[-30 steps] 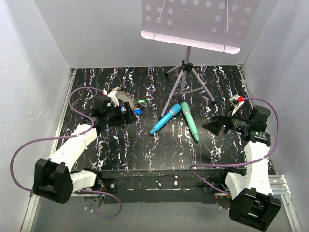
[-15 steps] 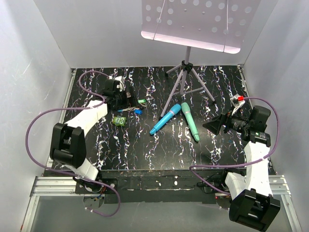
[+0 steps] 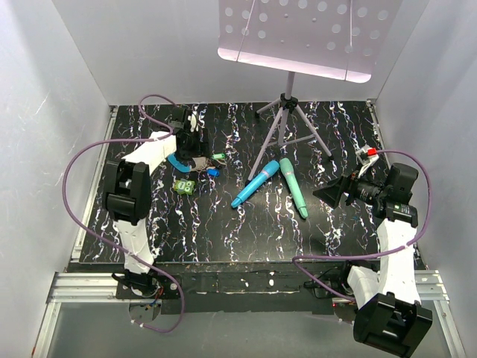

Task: Put the keys on the keyring
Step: Pick up the key from the center of the board.

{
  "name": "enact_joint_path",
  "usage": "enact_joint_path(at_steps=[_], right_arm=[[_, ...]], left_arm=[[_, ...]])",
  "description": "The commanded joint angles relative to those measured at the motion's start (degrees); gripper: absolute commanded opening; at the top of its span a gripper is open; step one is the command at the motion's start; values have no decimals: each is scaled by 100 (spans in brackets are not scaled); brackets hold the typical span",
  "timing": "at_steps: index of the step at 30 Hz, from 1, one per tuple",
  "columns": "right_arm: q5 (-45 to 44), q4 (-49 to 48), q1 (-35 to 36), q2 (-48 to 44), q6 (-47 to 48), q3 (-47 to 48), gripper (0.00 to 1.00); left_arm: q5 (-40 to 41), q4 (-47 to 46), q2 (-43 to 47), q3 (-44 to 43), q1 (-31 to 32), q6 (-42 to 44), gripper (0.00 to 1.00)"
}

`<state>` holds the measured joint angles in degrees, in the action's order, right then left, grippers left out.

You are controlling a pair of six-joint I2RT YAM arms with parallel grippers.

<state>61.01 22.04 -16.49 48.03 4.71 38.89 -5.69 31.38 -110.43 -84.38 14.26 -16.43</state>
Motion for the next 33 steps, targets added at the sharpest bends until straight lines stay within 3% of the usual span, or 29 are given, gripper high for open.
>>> enact_joint_path(at_steps=[1, 4, 9, 14, 26, 33], right_arm=[[25, -271, 6, 13, 4, 66, 100], [-2, -279, 6, 40, -5, 48, 100], [-2, -306, 6, 66, 4, 30, 100], [33, -306, 14, 92, 21, 30, 100], [130, -244, 14, 110, 179, 30, 100], [174, -218, 14, 110, 241, 22, 100]], left_arm=[[-388, 378, -276, -544, -169, 298, 75], [-424, 466, -479, -834, -178, 307, 74], [-573, 808, -909, -1554, -196, 271, 64], [-582, 879, -875, -1635, -204, 350, 59], [-1215, 36, 1461, 403, -178, 236, 60], [-794, 43, 2280, 1134, -169, 403, 60]])
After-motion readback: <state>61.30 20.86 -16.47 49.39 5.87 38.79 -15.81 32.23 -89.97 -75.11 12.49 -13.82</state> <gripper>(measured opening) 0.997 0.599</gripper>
